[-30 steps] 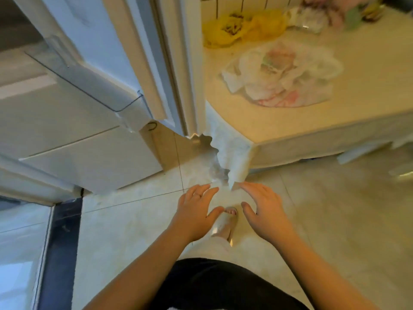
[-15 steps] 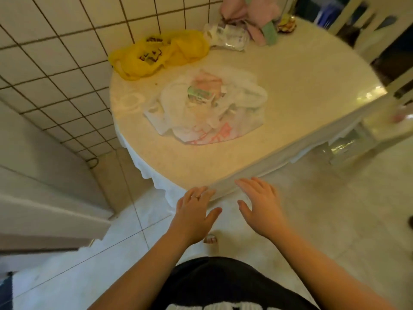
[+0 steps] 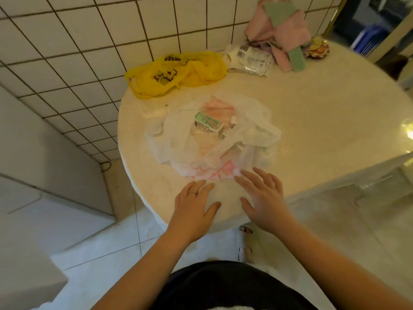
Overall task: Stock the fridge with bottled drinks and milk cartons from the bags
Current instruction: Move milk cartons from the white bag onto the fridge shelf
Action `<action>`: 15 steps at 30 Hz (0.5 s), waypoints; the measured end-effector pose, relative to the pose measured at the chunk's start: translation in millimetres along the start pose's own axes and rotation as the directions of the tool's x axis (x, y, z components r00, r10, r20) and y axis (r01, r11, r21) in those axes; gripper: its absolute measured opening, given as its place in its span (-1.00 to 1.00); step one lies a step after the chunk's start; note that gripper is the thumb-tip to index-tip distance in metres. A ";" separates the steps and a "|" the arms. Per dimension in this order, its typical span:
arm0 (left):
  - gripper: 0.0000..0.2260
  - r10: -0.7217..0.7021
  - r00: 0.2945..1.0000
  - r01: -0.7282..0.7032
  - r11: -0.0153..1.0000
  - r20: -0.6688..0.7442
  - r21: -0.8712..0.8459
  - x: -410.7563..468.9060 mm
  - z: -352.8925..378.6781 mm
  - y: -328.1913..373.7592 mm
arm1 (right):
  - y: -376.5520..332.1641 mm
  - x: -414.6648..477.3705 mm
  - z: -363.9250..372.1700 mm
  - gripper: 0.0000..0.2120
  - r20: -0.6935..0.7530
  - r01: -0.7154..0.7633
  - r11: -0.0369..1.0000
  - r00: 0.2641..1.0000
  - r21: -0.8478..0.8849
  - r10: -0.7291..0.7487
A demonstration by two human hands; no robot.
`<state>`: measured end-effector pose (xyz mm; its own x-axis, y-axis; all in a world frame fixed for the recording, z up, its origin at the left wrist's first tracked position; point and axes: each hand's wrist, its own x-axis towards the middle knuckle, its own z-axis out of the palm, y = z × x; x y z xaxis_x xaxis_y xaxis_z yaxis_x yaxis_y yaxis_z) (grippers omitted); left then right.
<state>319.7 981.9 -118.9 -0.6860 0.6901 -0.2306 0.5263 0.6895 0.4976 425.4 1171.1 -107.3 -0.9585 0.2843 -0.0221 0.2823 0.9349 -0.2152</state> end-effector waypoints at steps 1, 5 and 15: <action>-0.50 -0.012 0.999 0.011 1.000 -0.035 -0.007 8.4 0.2 3.9 | 9.9 12.1 -2.6 -0.47 0.013 0.025 1.000 1.000 -0.016 -0.025; -0.40 -0.081 0.978 0.080 0.997 -0.190 -0.012 43.2 1.7 22.7 | 51.3 61.1 -13.5 -0.46 0.057 0.146 0.988 0.988 -0.048 -0.143; -0.38 -0.308 0.937 0.317 0.948 -0.165 0.031 147.1 12.5 54.4 | 125.1 198.8 -34.3 -0.21 0.372 0.493 0.820 0.848 -0.293 -0.377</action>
<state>253.7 1123.7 -136.2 -0.8879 0.3976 -0.2312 0.2967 0.8792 0.3728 271.5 1351.9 -105.1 -0.9344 -0.1903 -0.3012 -0.2289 0.9685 0.0983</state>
